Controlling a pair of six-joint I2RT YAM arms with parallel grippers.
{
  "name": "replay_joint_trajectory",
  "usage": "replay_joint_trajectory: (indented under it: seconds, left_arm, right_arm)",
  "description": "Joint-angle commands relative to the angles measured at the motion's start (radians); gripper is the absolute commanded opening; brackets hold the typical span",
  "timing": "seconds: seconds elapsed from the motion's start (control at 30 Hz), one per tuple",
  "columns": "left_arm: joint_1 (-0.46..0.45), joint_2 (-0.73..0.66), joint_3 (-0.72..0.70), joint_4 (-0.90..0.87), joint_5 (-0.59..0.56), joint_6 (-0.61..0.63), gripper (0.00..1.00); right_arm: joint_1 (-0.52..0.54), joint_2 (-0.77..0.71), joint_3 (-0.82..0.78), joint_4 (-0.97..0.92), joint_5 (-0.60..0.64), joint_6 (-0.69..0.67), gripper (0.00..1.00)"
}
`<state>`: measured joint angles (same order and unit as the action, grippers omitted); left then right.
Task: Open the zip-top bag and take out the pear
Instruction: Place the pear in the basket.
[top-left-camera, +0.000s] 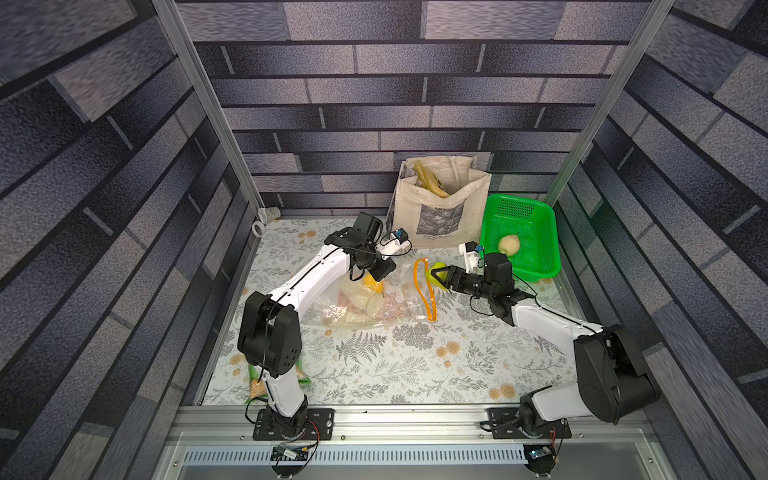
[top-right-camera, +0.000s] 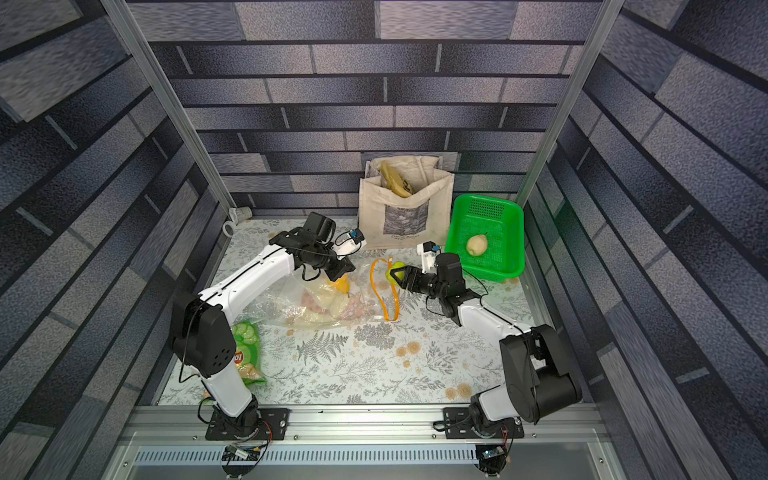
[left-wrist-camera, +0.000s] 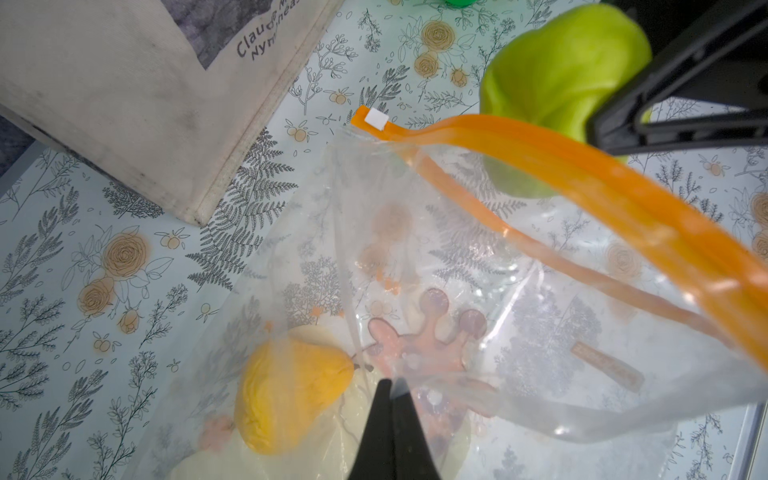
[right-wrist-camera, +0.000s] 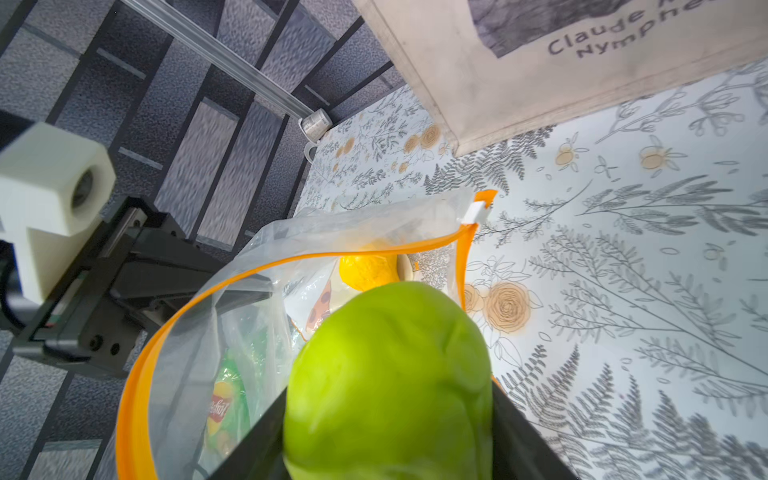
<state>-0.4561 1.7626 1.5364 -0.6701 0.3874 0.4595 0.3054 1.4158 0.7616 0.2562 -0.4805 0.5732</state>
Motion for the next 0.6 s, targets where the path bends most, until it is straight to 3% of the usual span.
replay_joint_trajectory:
  seconds: [0.0, 0.2, 0.57]
  left_arm:
    - [0.01, -0.028, -0.034, -0.008, 0.002, -0.001, 0.0]
    - [0.014, -0.049, -0.066, 0.014, 0.017, -0.001, 0.0]
    - [0.013, -0.095, -0.096, 0.026, 0.017, 0.005, 0.0]
  right_arm:
    - [-0.073, -0.042, 0.083, -0.252, 0.067, -0.084, 0.63]
    - [-0.214, -0.018, 0.237, -0.403, 0.194, -0.118, 0.62]
    - [-0.313, 0.313, 0.691, -0.566, 0.69, -0.172, 0.62]
